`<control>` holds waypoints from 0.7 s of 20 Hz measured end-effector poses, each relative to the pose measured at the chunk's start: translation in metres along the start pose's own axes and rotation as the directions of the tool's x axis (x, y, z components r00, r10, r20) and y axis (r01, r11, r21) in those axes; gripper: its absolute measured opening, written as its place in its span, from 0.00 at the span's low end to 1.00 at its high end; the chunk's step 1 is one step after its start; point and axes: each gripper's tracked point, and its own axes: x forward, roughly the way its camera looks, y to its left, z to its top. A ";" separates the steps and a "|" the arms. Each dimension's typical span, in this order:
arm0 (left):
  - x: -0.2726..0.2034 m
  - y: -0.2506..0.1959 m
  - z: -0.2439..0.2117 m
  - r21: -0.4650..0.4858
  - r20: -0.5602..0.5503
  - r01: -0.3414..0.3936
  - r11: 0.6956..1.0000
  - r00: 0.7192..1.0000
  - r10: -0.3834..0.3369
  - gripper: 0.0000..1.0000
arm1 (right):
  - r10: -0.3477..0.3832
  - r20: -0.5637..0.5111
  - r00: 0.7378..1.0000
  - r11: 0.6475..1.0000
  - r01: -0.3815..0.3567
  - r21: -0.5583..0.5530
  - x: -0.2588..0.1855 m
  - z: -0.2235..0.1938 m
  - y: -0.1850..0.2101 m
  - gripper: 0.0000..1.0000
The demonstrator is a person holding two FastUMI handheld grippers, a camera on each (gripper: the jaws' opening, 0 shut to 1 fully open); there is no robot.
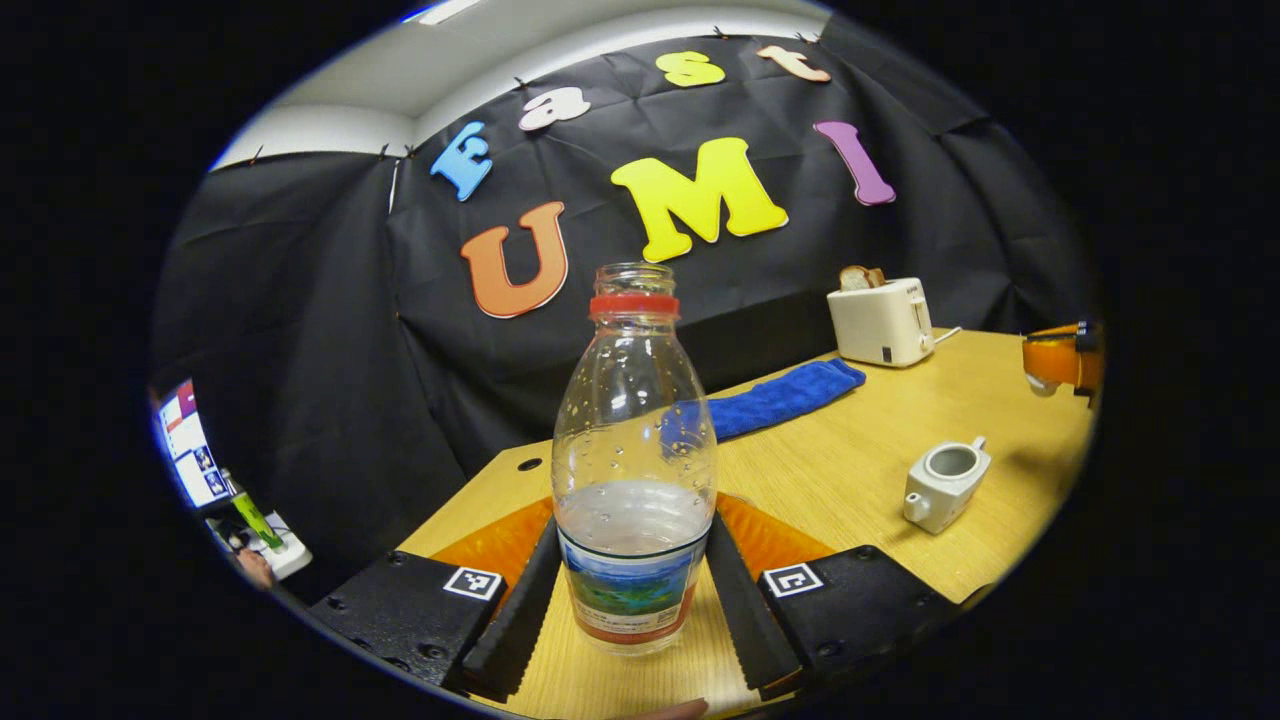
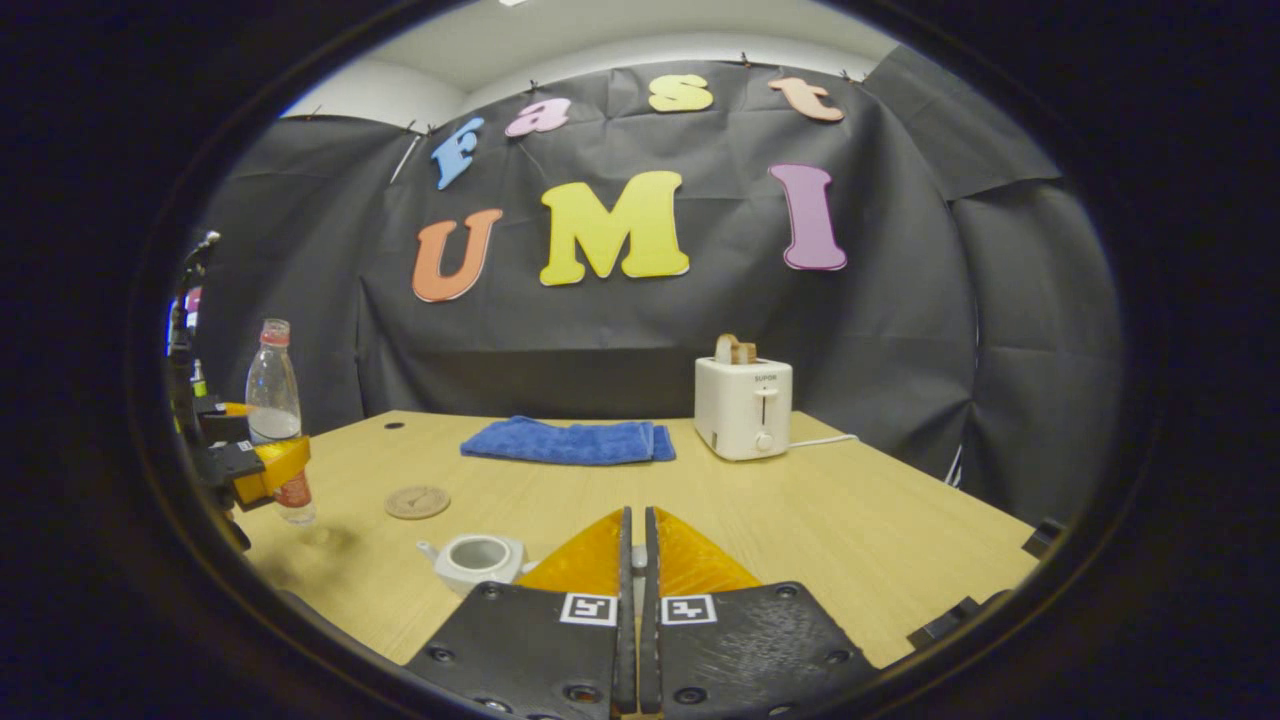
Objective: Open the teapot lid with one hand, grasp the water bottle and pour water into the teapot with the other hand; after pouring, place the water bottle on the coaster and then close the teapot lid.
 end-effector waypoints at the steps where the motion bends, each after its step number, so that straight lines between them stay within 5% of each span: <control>1: 0.000 -0.001 0.002 0.042 -0.003 -0.006 0.999 1.000 0.006 0.80 | -0.002 0.003 1.000 1.000 0.002 -0.003 0.000 0.001 -0.001 0.02; 8: 0.001 -0.016 0.007 0.333 -0.017 -0.009 0.943 1.000 0.016 0.79 | -0.018 0.007 1.000 1.000 0.018 -0.009 0.001 0.004 -0.010 0.01; 14: 0.003 -0.026 0.014 0.629 -0.001 -0.042 0.776 0.999 0.055 0.78 | -0.046 -0.006 0.999 0.999 0.045 -0.019 0.005 0.003 -0.025 0.01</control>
